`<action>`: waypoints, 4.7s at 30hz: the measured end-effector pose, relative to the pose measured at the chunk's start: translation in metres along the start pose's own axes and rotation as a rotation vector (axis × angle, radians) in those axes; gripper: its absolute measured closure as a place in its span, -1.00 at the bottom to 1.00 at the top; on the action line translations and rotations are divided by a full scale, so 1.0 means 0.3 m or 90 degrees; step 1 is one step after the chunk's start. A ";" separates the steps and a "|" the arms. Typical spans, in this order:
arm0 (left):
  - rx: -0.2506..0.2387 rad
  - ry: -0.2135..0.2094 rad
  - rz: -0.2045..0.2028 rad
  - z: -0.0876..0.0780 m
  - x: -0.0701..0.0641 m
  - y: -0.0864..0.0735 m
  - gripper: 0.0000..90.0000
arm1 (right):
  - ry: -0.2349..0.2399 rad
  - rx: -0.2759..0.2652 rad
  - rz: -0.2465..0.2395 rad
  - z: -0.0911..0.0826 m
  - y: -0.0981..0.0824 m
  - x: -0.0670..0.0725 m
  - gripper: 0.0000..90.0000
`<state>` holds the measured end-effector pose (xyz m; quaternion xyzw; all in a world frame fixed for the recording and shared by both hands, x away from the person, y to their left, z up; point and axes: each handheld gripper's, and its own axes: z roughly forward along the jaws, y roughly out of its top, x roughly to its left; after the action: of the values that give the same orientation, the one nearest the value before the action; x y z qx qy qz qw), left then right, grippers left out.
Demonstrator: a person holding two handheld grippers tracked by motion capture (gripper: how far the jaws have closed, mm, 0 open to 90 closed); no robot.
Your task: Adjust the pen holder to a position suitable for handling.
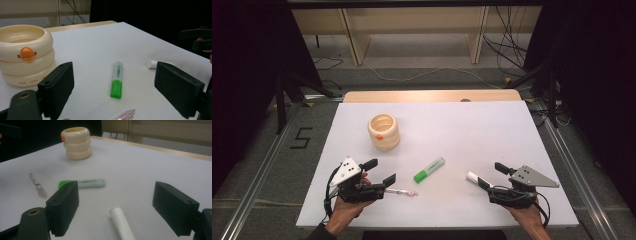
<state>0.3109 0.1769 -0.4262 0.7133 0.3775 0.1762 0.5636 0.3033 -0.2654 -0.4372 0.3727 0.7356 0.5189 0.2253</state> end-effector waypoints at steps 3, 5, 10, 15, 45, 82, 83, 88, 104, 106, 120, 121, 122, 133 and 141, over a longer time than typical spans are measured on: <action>-0.003 0.001 -0.007 0.001 0.001 0.001 -0.65 | 0.000 -0.001 0.005 0.001 -0.001 -0.004 -0.50; -0.003 0.001 -0.005 0.002 0.000 0.002 -0.65 | 0.002 -0.001 0.002 0.001 -0.001 -0.002 -0.50; -0.001 0.000 -0.001 0.006 -0.003 0.005 -0.65 | 0.004 -0.001 0.003 0.002 -0.001 0.001 -0.49; -0.003 0.023 -0.007 0.005 0.020 0.022 -0.65 | 0.004 0.002 0.000 0.006 -0.005 0.001 -0.49; -0.009 0.201 -0.041 0.073 0.190 0.167 -0.62 | 0.010 0.004 -0.015 0.012 -0.005 0.011 -0.48; 0.031 0.362 -0.180 0.222 0.537 0.108 0.90 | 0.020 0.024 -0.017 0.029 -0.013 0.016 -0.45; 0.030 0.357 -0.190 0.229 0.541 0.096 0.90 | 0.020 0.024 -0.017 0.029 -0.013 0.016 -0.45; 0.056 0.348 -0.187 0.265 0.546 0.058 0.98 | 0.023 0.025 -0.017 0.028 -0.011 0.018 -0.45; 0.100 0.322 -0.190 0.315 0.541 0.026 0.98 | 0.032 0.025 -0.023 0.030 -0.012 0.021 -0.44; 0.105 0.320 -0.190 0.316 0.541 0.025 0.98 | 0.033 0.025 -0.023 0.030 -0.012 0.021 -0.44; 0.139 0.294 -0.223 0.333 0.517 0.025 0.98 | 0.035 0.026 -0.029 0.035 -0.013 0.023 -0.44; 0.140 0.289 -0.225 0.335 0.515 0.024 0.98 | 0.033 0.031 -0.027 0.035 -0.012 0.025 -0.44; 0.140 0.284 -0.226 0.338 0.512 0.023 0.98 | 0.033 0.031 -0.027 0.035 -0.012 0.025 -0.44; 0.151 0.255 -0.204 0.417 0.450 0.037 0.98 | 0.037 0.038 -0.027 0.038 -0.014 0.027 -0.44; 0.161 0.233 -0.181 0.499 0.399 0.050 0.98 | 0.039 0.038 -0.026 0.039 -0.014 0.027 -0.44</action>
<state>0.4955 0.1636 -0.4785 0.6743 0.5883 0.1728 0.4115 0.3055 -0.2530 -0.4448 0.3483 0.7648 0.5029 0.2022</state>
